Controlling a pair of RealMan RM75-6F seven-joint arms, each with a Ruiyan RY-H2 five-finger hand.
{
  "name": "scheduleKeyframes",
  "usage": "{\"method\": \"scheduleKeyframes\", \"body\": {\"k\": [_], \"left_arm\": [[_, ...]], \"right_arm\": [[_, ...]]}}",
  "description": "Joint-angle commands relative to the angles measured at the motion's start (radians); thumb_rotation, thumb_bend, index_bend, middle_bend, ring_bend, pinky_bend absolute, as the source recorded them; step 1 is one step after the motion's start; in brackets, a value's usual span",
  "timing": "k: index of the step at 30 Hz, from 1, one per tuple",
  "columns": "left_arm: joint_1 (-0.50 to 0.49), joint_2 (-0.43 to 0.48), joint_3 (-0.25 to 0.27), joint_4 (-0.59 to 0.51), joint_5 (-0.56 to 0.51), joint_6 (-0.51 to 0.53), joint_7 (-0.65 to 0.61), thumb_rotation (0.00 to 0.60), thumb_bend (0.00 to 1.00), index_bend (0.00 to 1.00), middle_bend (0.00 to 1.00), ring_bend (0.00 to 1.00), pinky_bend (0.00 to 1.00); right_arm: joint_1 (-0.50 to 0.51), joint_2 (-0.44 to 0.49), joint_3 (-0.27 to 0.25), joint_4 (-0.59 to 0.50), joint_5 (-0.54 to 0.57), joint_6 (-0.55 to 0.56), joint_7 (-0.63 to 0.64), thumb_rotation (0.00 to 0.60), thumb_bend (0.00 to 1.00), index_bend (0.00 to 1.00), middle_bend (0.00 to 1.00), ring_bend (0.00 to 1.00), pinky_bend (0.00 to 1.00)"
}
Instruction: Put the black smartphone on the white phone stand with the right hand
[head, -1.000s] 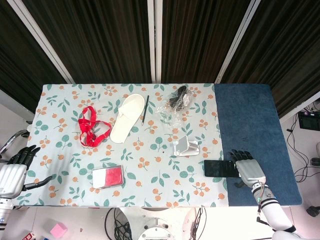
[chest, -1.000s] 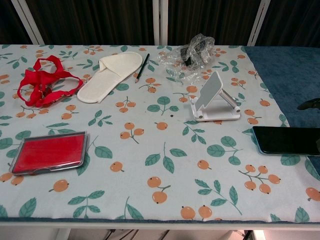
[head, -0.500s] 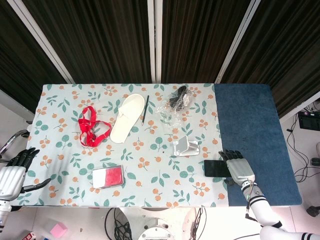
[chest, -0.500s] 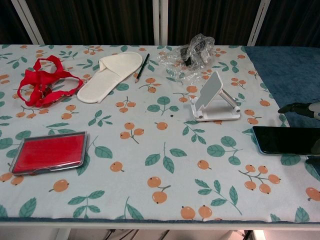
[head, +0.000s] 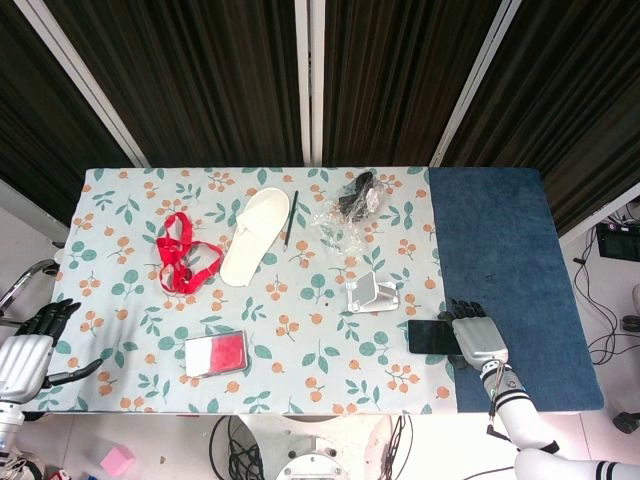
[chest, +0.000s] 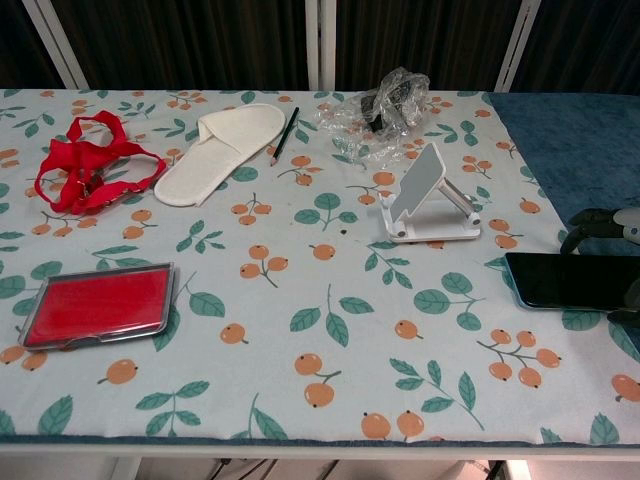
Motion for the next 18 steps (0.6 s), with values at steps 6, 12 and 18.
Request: {"method": "scheduleKeyframes", "body": {"k": [6, 12, 18], "left_arm": [[0.0, -0.002, 0.002, -0.001, -0.001, -0.006, 0.0, 0.104, 0.0, 0.09, 0.07, 0.07, 0.22], [-0.002, -0.003, 0.002, -0.002, -0.002, -0.011, 0.005, 0.104, 0.0, 0.09, 0.07, 0.07, 0.22], [-0.006, -0.004, 0.001, -0.005, -0.004, -0.018, 0.007, 0.104, 0.0, 0.09, 0.07, 0.07, 0.22]], "right_arm": [[0.0, -0.004, -0.01, 0.004, 0.0, 0.016, 0.012, 0.6, 0.18, 0.42, 0.0, 0.0, 0.0], [-0.012, -0.008, -0.013, 0.013, -0.045, 0.038, 0.05, 0.6, 0.19, 0.6, 0.0, 0.0, 0.0], [-0.017, -0.005, -0.018, 0.021, -0.067, 0.044, 0.066, 0.6, 0.2, 0.7, 0.0, 0.0, 0.0]]}}
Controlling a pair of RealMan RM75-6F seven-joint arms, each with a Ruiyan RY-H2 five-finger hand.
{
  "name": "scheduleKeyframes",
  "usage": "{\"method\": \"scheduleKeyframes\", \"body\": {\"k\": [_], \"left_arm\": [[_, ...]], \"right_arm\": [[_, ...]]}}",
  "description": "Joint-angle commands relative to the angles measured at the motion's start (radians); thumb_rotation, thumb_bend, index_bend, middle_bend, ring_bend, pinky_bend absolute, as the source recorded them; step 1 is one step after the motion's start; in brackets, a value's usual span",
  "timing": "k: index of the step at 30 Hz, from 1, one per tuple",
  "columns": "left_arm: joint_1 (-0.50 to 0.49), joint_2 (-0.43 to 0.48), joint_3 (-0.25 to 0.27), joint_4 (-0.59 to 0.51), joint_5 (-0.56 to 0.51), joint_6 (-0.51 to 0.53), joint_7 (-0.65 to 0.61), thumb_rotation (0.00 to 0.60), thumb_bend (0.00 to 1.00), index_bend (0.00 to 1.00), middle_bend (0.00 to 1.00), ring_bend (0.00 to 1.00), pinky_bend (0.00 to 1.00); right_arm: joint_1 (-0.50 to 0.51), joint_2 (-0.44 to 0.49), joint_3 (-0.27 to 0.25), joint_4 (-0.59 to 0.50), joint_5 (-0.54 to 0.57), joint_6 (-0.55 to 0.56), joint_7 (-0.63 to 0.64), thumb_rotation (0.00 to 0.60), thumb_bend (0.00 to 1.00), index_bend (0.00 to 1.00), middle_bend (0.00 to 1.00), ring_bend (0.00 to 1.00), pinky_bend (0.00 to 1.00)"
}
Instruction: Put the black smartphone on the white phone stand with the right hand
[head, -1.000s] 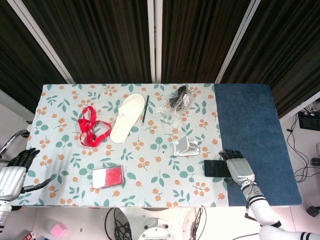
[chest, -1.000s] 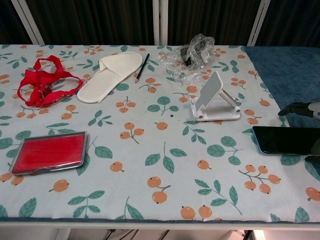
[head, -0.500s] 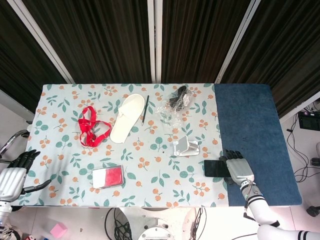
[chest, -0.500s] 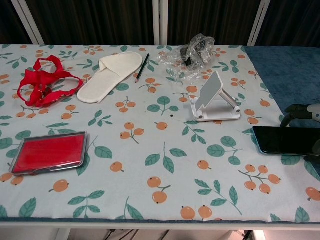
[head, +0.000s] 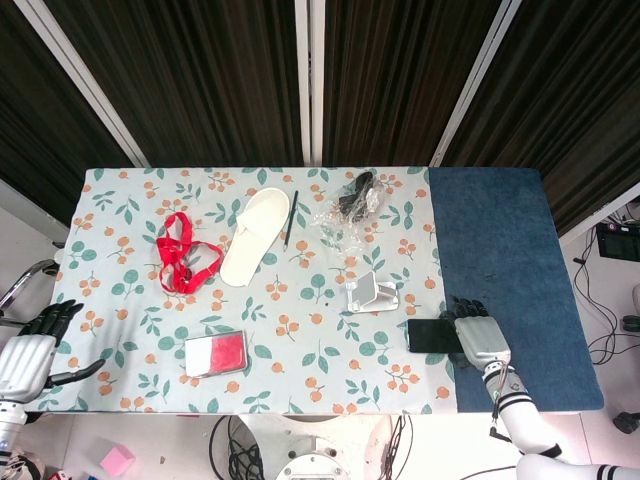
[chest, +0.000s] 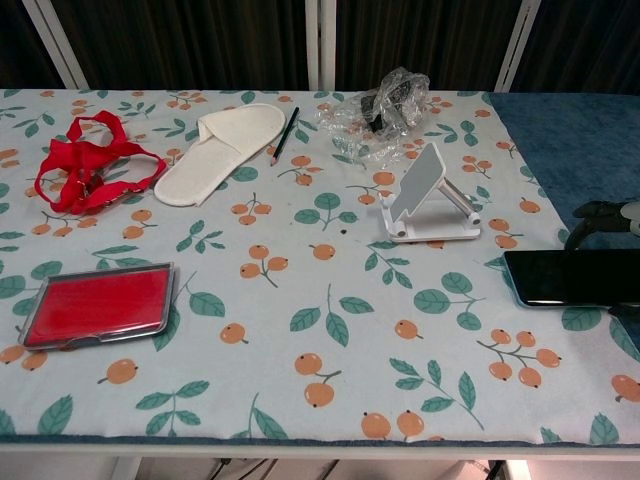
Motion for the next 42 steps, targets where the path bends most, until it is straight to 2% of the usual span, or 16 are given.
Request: {"method": "scheduleKeyframes", "body": {"k": [1, 5, 9, 12, 13, 16, 23, 28, 33, 37, 42], "left_arm": [[-0.001, -0.001, 0.0, 0.0, -0.001, -0.002, 0.001, 0.105, 0.0, 0.09, 0.07, 0.07, 0.22], [-0.001, -0.002, 0.0, 0.001, -0.004, -0.005, 0.001, 0.103, 0.0, 0.09, 0.07, 0.07, 0.22], [-0.001, -0.002, 0.001, 0.002, -0.005, -0.008, -0.001, 0.104, 0.0, 0.09, 0.07, 0.07, 0.22], [-0.002, -0.003, 0.001, 0.003, -0.006, -0.009, -0.003, 0.104, 0.0, 0.09, 0.07, 0.07, 0.22], [-0.002, -0.004, 0.001, 0.004, -0.006, -0.009, -0.004, 0.104, 0.0, 0.09, 0.07, 0.07, 0.22], [-0.001, -0.007, 0.002, 0.006, -0.006, -0.011, -0.005, 0.105, 0.0, 0.09, 0.07, 0.07, 0.22], [0.002, -0.01, 0.004, 0.01, -0.01, -0.013, -0.004, 0.106, 0.0, 0.09, 0.07, 0.07, 0.22], [0.004, -0.008, 0.004, 0.01, -0.011, -0.011, -0.005, 0.105, 0.0, 0.09, 0.07, 0.07, 0.22], [0.004, -0.007, 0.002, 0.008, -0.011, -0.009, -0.006, 0.104, 0.0, 0.09, 0.07, 0.07, 0.22], [0.005, -0.01, 0.0, 0.009, -0.006, 0.001, -0.012, 0.104, 0.0, 0.09, 0.07, 0.07, 0.22], [0.009, -0.013, 0.0, 0.013, -0.004, 0.008, -0.018, 0.103, 0.0, 0.09, 0.07, 0.07, 0.22]], "right_arm": [[-0.001, 0.0, -0.002, 0.003, -0.003, 0.0, 0.002, 0.6, 0.2, 0.71, 0.0, 0.0, 0.0], [-0.003, 0.001, -0.002, 0.001, -0.023, 0.004, 0.017, 0.6, 0.22, 0.76, 0.02, 0.0, 0.0], [-0.007, 0.01, -0.002, -0.002, -0.046, 0.005, 0.035, 0.6, 0.25, 0.8, 0.11, 0.01, 0.02], [-0.007, 0.017, -0.006, -0.005, -0.053, 0.008, 0.029, 0.6, 0.29, 0.81, 0.18, 0.06, 0.14], [-0.007, 0.018, -0.008, -0.003, -0.058, 0.014, 0.019, 0.6, 0.31, 0.82, 0.22, 0.11, 0.24], [-0.005, 0.02, -0.013, -0.008, -0.055, 0.019, -0.003, 0.6, 0.33, 0.84, 0.29, 0.21, 0.4], [-0.008, 0.016, -0.015, -0.003, -0.07, 0.046, -0.03, 0.6, 0.34, 0.84, 0.37, 0.33, 0.41], [-0.012, 0.043, -0.005, -0.027, -0.114, 0.076, -0.027, 0.6, 0.34, 0.83, 0.39, 0.35, 0.4], [-0.002, 0.132, 0.029, -0.119, -0.185, 0.132, -0.054, 0.6, 0.34, 0.82, 0.39, 0.35, 0.38], [0.048, 0.259, 0.073, -0.265, -0.203, 0.15, -0.188, 0.6, 0.34, 0.81, 0.4, 0.35, 0.38], [0.161, 0.348, 0.145, -0.382, -0.104, 0.132, -0.42, 0.6, 0.34, 0.77, 0.41, 0.35, 0.38]]}}
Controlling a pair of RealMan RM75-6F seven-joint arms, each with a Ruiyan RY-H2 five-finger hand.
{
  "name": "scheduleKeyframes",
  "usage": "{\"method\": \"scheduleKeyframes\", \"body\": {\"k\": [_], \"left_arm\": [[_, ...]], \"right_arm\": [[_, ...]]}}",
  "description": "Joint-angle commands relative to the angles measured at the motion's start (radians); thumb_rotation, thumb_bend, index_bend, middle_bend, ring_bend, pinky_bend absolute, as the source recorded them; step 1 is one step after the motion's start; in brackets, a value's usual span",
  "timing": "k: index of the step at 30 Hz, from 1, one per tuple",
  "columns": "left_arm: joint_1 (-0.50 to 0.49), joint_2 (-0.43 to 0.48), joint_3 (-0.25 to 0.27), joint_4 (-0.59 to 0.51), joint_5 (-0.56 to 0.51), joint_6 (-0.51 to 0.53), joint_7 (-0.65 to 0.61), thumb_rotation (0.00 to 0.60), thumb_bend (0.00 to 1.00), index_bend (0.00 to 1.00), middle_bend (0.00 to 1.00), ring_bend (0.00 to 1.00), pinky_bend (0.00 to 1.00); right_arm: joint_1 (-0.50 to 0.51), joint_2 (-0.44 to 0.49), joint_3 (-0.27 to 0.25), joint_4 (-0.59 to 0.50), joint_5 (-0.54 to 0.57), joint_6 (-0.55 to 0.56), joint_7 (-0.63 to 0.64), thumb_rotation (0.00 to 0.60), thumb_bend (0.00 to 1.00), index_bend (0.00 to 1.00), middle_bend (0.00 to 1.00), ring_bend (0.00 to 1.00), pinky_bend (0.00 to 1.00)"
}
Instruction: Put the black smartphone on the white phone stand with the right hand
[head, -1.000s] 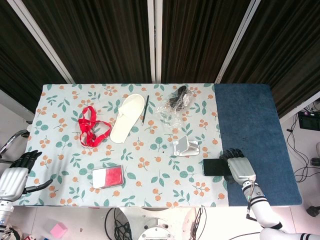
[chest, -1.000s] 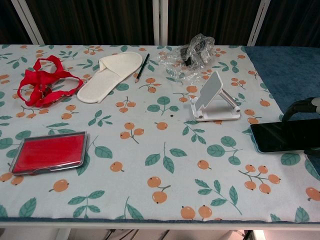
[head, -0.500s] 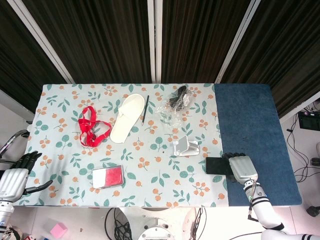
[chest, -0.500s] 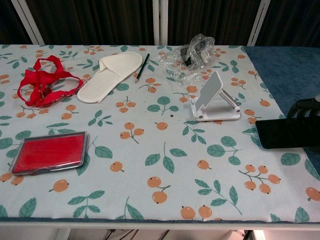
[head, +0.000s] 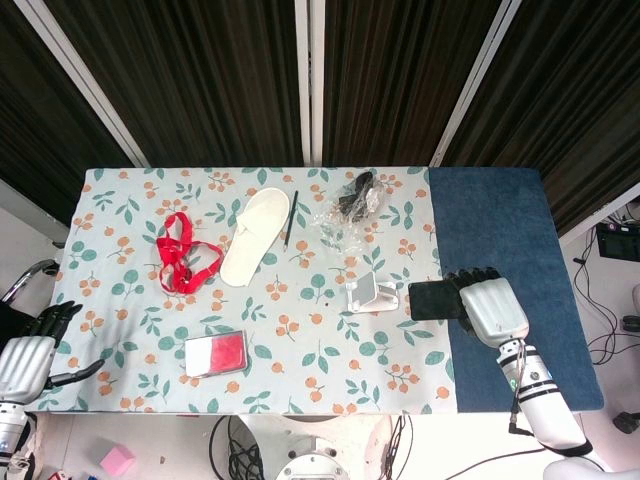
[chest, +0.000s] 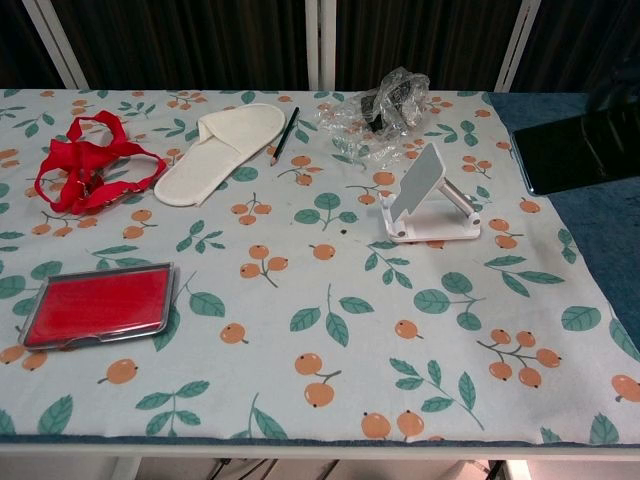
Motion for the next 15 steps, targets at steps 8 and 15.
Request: {"method": "scheduleKeyframes", "body": {"k": [8, 15], "left_arm": [[0.004, 0.01, 0.0, -0.003, -0.003, 0.002, -0.013, 0.104, 0.0, 0.09, 0.07, 0.07, 0.22], [0.002, 0.02, -0.003, -0.012, -0.012, -0.007, -0.028, 0.105, 0.0, 0.09, 0.06, 0.07, 0.22]], "right_arm": [[0.335, 0.062, 0.144, -0.136, 0.392, -0.037, -0.487, 0.6, 0.34, 0.76, 0.48, 0.38, 0.39], [0.566, -0.032, 0.166, -0.132, 0.679, 0.032, -0.734, 0.6, 0.34, 0.73, 0.48, 0.38, 0.39]]}}
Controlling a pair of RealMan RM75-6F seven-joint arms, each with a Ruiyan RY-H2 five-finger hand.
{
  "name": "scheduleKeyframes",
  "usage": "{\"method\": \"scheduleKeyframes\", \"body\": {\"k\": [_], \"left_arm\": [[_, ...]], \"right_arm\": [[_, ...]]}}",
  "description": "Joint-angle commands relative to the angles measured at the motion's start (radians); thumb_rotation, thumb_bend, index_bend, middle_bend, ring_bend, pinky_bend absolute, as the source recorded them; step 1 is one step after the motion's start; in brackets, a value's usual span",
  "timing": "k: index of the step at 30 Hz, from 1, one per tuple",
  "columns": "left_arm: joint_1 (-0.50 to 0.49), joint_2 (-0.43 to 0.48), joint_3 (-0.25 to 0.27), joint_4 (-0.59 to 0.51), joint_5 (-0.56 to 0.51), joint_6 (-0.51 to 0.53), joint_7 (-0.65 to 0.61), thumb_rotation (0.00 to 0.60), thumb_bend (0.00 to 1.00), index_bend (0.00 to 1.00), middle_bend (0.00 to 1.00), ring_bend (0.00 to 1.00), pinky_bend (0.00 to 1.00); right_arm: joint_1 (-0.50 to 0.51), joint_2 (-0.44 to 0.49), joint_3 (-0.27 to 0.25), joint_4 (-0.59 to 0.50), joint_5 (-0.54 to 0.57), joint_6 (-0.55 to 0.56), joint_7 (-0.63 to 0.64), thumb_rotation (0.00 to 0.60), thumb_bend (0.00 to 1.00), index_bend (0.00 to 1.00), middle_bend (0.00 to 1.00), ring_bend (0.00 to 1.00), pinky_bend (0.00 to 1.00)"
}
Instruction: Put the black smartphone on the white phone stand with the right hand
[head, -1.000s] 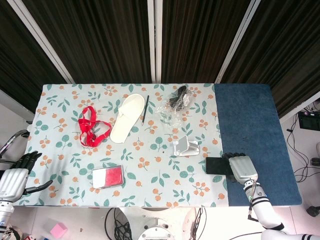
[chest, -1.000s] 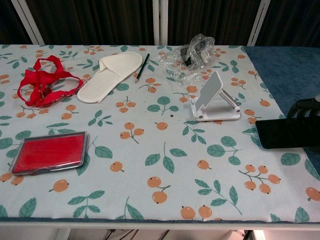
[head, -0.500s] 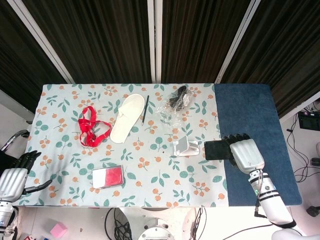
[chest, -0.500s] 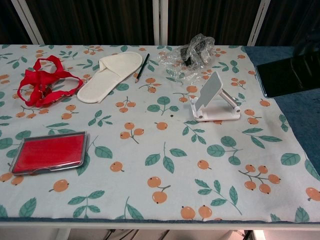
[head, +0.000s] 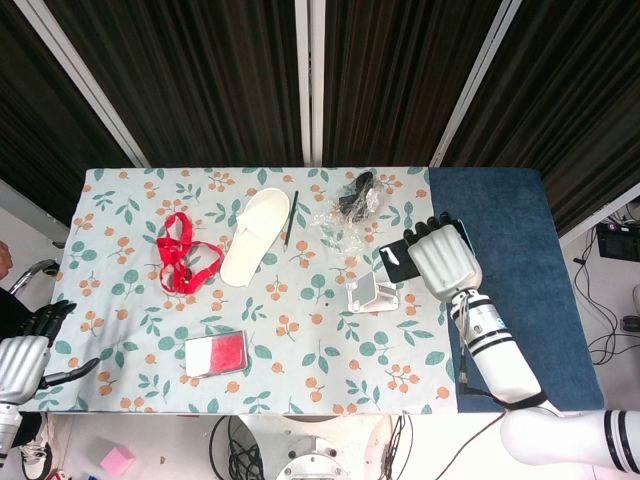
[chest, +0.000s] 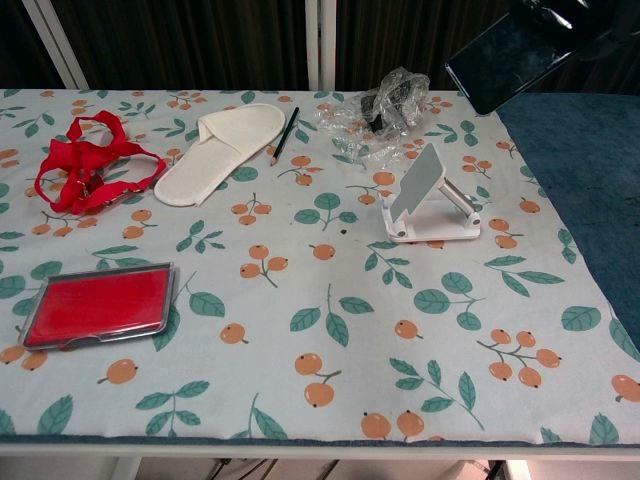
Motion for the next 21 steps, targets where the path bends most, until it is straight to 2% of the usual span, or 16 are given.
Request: {"method": "scheduleKeyframes", "body": {"k": [1, 8, 14, 21], "left_arm": [[-0.002, 0.002, 0.001, -0.002, -0.002, -0.006, -0.004, 0.104, 0.0, 0.09, 0.06, 0.07, 0.22], [-0.002, 0.007, 0.0, -0.001, -0.005, -0.01, -0.006, 0.104, 0.0, 0.09, 0.06, 0.07, 0.22], [0.001, 0.008, 0.002, 0.002, -0.01, -0.013, -0.014, 0.105, 0.0, 0.09, 0.06, 0.07, 0.22], [0.003, 0.002, 0.005, 0.018, -0.009, -0.019, -0.033, 0.104, 0.0, 0.09, 0.06, 0.07, 0.22]], "right_arm": [[0.159, -0.07, 0.031, -0.003, 0.187, 0.05, -0.147, 0.6, 0.34, 0.73, 0.48, 0.38, 0.39], [0.345, -0.178, 0.044, 0.052, 0.388, 0.117, -0.283, 0.6, 0.34, 0.73, 0.48, 0.38, 0.39], [0.463, -0.264, 0.051, 0.098, 0.512, 0.159, -0.353, 0.6, 0.34, 0.72, 0.48, 0.38, 0.4], [0.569, -0.379, 0.076, 0.167, 0.66, 0.271, -0.409, 0.6, 0.34, 0.72, 0.48, 0.41, 0.42]]}}
